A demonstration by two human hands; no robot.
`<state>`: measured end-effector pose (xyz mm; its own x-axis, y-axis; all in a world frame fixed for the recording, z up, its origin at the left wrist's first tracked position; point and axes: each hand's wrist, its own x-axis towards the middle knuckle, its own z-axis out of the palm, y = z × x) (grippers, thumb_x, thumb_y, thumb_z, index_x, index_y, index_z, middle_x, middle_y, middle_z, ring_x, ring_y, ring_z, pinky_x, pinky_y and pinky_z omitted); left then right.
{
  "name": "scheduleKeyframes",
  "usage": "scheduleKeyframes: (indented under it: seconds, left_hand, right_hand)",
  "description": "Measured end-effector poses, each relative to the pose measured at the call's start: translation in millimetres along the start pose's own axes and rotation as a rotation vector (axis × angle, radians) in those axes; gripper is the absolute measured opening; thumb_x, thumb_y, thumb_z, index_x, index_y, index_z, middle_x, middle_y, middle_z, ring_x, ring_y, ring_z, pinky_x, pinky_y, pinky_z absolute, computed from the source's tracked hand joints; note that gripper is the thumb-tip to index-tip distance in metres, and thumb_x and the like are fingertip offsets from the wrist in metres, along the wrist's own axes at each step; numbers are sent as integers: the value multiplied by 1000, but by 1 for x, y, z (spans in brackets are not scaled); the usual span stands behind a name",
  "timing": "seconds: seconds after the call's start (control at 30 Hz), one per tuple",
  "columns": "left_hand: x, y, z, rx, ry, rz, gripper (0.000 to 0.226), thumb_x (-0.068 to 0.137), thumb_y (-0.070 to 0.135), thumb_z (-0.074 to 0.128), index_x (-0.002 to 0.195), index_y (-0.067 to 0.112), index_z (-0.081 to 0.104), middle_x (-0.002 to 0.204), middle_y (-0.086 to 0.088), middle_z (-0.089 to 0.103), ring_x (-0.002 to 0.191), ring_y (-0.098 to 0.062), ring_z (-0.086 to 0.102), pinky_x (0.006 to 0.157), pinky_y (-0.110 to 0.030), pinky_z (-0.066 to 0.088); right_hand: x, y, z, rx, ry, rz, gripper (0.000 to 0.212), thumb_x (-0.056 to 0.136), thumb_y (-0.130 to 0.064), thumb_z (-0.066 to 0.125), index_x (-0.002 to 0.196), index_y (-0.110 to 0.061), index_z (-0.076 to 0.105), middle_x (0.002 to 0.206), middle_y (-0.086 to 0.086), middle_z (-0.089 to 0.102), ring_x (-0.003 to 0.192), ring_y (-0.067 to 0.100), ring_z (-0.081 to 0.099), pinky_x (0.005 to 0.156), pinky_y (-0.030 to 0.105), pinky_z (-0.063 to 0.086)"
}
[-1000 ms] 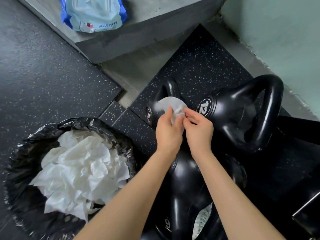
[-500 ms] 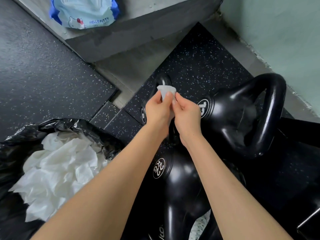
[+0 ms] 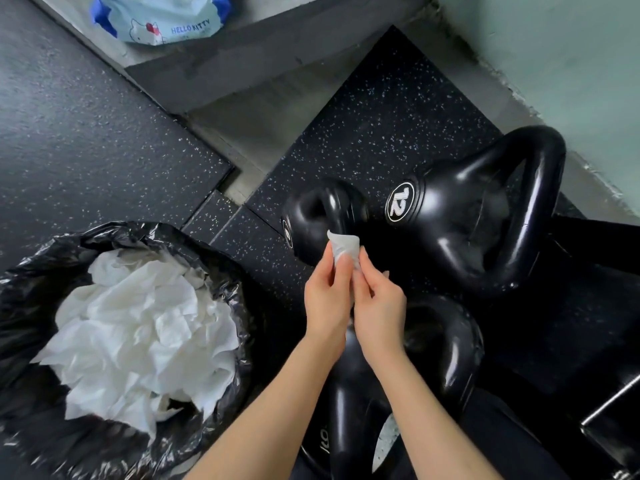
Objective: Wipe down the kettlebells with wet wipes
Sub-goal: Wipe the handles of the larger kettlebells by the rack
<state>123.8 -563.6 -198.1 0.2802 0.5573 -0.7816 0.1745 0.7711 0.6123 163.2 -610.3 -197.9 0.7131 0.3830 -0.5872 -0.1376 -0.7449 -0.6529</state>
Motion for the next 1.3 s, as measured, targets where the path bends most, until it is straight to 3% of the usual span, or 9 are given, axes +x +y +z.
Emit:
scheduleKeyframes:
  seconds: [0.37,0.47,0.53,0.63,0.73,0.83,0.93,1.07,1.3]
  left_hand:
    - [46,31,5,450,82,211,11,86,23,59,88,13,62,73,5,63,64,-7,53,63,-19,43]
    - [40,26,1,481,33,195,6,86,19,59,85,13,60,66,10,57,59,0,49,58,-14,39]
    - [26,13,-3,496,11,182,7,86,16,60,92,12,61,63,13,53,55,6,48,54,-9,35]
    - [16,-4,-5,479,30,199,12,85,13,62,97,12,61,63,16,52,56,9,48,57,-8,36]
    - [20,-5,-3,416,56,190,9,86,17,63,93,11,62,67,9,57,61,0,45,60,-12,38]
    - [31,2,5,347,90,150,15,86,25,62,91,11,65,77,1,64,70,-11,53,72,-32,47]
    - [37,13,10,350,102,140,14,87,23,60,94,11,63,81,3,64,75,-11,56,77,-35,48]
    - [47,27,14,350,123,152,16,88,19,60,97,6,62,80,4,60,75,-11,54,72,-27,44]
    - [64,60,33,530,213,170,21,93,18,52,105,1,51,90,-5,54,86,-21,50,59,-17,26]
  right_hand:
    - [34,-20,-7,251,-152,38,36,89,-2,52,113,-24,67,107,-14,69,104,2,61,99,29,46]
    - [37,-20,-6,208,-138,111,33,80,-28,55,107,-17,70,103,-3,72,102,9,64,97,39,49]
    - [42,-28,-9,145,-93,92,30,75,-45,55,77,-19,71,75,-6,71,78,10,62,81,43,51]
    - [70,-55,-10,-113,-81,-104,34,77,-52,56,55,-27,47,55,-12,43,62,9,41,67,33,38]
    - [105,-91,-5,-399,-227,-185,23,77,-40,69,64,-24,58,62,-7,46,63,13,43,66,30,37]
    - [126,-111,-9,-374,-418,-57,34,73,-28,78,90,0,70,76,5,64,63,13,58,63,22,48]
    - [134,-118,-17,-420,-499,-9,35,73,-28,78,97,-3,70,86,6,70,71,13,65,58,17,47]
    - [143,-132,-10,-351,-412,-84,37,82,-35,67,87,1,68,83,10,67,70,12,56,59,18,42]
    - [134,-101,-24,-136,-268,52,38,99,-28,38,111,-5,65,107,13,69,80,15,59,43,2,38]
